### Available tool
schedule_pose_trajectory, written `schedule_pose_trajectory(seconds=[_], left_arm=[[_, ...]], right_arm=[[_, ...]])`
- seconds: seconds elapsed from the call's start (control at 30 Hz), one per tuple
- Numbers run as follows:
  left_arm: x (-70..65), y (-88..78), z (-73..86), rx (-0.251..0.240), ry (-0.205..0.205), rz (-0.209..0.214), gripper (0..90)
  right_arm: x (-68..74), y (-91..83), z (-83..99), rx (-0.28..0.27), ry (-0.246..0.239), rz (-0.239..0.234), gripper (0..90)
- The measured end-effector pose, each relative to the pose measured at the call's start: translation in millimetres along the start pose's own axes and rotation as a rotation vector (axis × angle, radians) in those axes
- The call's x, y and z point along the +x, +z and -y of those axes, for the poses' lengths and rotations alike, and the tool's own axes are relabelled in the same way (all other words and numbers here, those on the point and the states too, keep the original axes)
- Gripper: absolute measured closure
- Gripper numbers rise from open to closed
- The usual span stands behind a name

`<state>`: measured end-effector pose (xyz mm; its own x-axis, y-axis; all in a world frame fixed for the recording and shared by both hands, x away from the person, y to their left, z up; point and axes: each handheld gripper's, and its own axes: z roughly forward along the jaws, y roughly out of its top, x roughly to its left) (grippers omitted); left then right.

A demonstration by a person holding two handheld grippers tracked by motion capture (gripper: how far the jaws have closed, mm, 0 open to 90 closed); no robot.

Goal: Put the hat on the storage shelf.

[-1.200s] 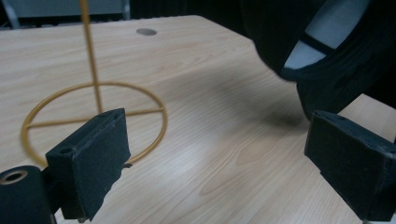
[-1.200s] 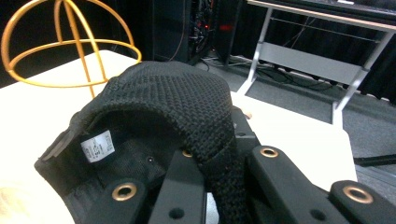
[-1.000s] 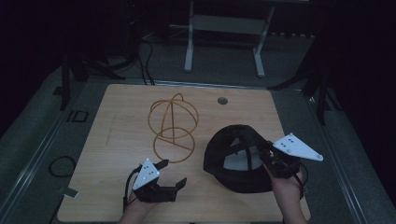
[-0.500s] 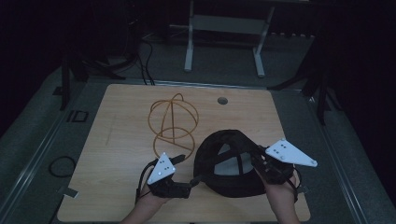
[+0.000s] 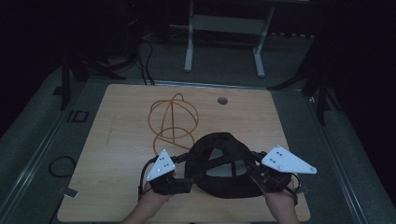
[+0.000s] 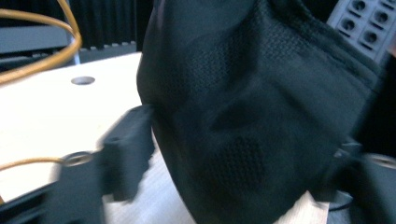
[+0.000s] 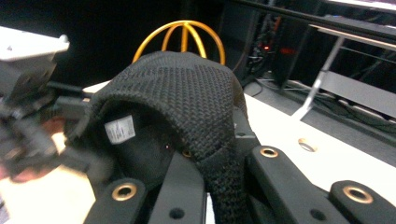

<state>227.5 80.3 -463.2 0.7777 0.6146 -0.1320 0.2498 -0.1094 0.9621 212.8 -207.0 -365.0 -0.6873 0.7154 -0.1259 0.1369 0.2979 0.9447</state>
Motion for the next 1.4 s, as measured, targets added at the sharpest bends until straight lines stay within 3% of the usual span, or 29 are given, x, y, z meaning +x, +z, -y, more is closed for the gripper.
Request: schedule_pose_trajectory(seconds=[0.07, 0.17, 0.23, 0.27, 0.33, 0.43, 0.7, 1.03, 1.07, 1.23, 1.4], left_arm=[[1.3, -1.7, -2.3, -0.015, 0.002, -0.008, 37.7], [1.9, -5.0, -5.6, -0.049, 0.009, -0.047, 55.7], [1.3, -7.1, -8.9, -0.069, 0.003, -0.107, 67.6], [1.1, -8.3, -10.2, -0.081, 0.004, -0.126, 80.0], [1.6, -9.7, -13.7, -0.083, -0.011, -0.156, 87.2], [1.7, -10.2, -18.3, -0.081, -0.009, -0.181, 88.1], [-3.4, -9.3, -24.7, -0.067, 0.029, -0.176, 88.8], [-10.6, -5.7, -42.9, -0.077, 0.069, -0.181, 88.9], [-13.8, -4.7, -47.3, -0.083, 0.086, -0.187, 88.9], [-22.5, -1.8, -55.9, -0.073, 0.147, -0.182, 88.9], [-24.3, -3.4, -62.9, -0.088, 0.159, -0.185, 88.8]], right_arm=[[1.2, 0.9, 0.8, 0.008, -0.006, -0.013, 87.5], [2.3, 3.5, 3.5, 0.027, -0.015, -0.027, 87.5], [3.1, 5.2, 5.5, 0.033, -0.019, -0.028, 87.5], [3.3, 5.9, 6.8, 0.038, -0.014, -0.033, 87.5], [3.6, 6.5, 8.6, 0.044, -0.007, -0.04, 87.4], [4.8, 6.9, 11.7, 0.044, -0.004, -0.042, 87.4], [3.4, 2.7, 28.1, 0.047, 0.056, -0.074, 85.6], [-0.6, -15.1, 46.2, 0.089, 0.089, -0.142, 58.0], [-0.6, -16.9, 48.8, 0.098, 0.093, -0.151, 54.9], [2.3, -27.3, 57.0, 0.133, 0.081, -0.18, 47.9], [-3.0, -43.1, 66.9, 0.139, 0.104, -0.218, 42.7]])
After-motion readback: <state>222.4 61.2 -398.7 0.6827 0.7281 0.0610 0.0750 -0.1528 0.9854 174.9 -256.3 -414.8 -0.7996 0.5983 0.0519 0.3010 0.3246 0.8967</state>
